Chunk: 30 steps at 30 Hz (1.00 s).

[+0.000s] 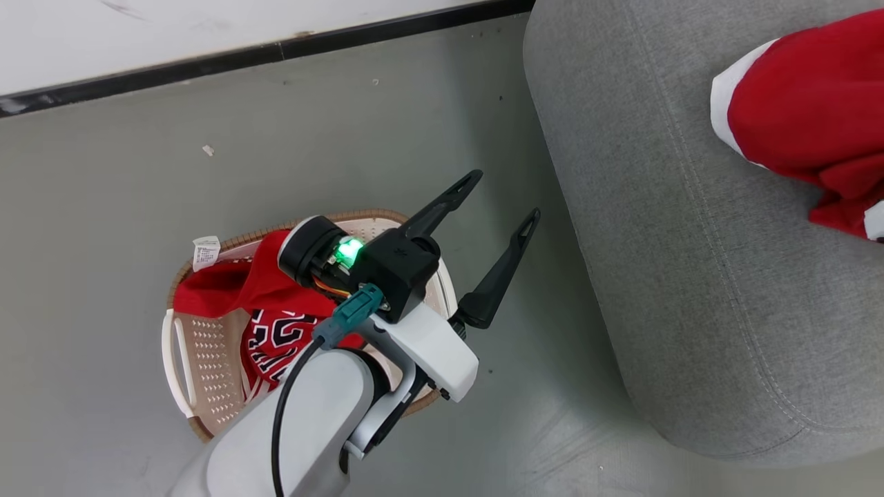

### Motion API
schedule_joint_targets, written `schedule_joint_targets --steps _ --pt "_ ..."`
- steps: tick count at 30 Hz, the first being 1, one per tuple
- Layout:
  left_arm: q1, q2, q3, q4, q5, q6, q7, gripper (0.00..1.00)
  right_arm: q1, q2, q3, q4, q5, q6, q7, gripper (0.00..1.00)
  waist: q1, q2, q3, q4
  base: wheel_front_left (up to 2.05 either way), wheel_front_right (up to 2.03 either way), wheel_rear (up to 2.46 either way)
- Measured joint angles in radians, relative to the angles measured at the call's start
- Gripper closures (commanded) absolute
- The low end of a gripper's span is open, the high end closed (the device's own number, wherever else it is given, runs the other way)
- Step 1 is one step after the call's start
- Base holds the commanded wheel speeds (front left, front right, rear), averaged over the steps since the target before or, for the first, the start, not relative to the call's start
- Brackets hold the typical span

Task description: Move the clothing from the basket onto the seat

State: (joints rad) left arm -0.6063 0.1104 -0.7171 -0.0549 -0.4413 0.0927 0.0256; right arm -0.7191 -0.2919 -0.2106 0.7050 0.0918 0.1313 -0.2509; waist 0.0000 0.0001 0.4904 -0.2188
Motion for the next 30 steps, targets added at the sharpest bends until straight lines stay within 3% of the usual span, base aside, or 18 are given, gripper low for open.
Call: schedule_joint_targets --steps 2,5,6,30 --pt "-0.003 0.002 0.004 0.0 0.004 0.0 0.0 0.0 0.004 0.015 -0.015 -0.022 0.001 0.0 0.0 0.53 0.0 0.0 0.01 0.002 0.0 0.0 0.0" --pt "-0.003 0.016 0.016 0.005 0.005 0.0 -0.003 0.0 0.017 0.041 -0.03 -0.057 0.002 0.0 -0.001 0.09 0.0 0.0 0.02 -0.002 0.0 0.0 0.0" --pt "-0.003 0.02 0.02 0.008 0.005 0.0 -0.007 0.0 0.028 0.052 -0.032 -0.061 0.002 0.0 -0.001 0.0 0.0 0.0 0.02 -0.004 0.0 0.0 0.0" --pt "0.054 0.054 0.115 0.085 -0.038 0.001 -0.113 0.0 0.287 0.151 -0.041 -0.317 -0.061 0.0 -0.001 0.0 0.0 0.0 -0.064 -0.045 0.0 0.0 0.0"
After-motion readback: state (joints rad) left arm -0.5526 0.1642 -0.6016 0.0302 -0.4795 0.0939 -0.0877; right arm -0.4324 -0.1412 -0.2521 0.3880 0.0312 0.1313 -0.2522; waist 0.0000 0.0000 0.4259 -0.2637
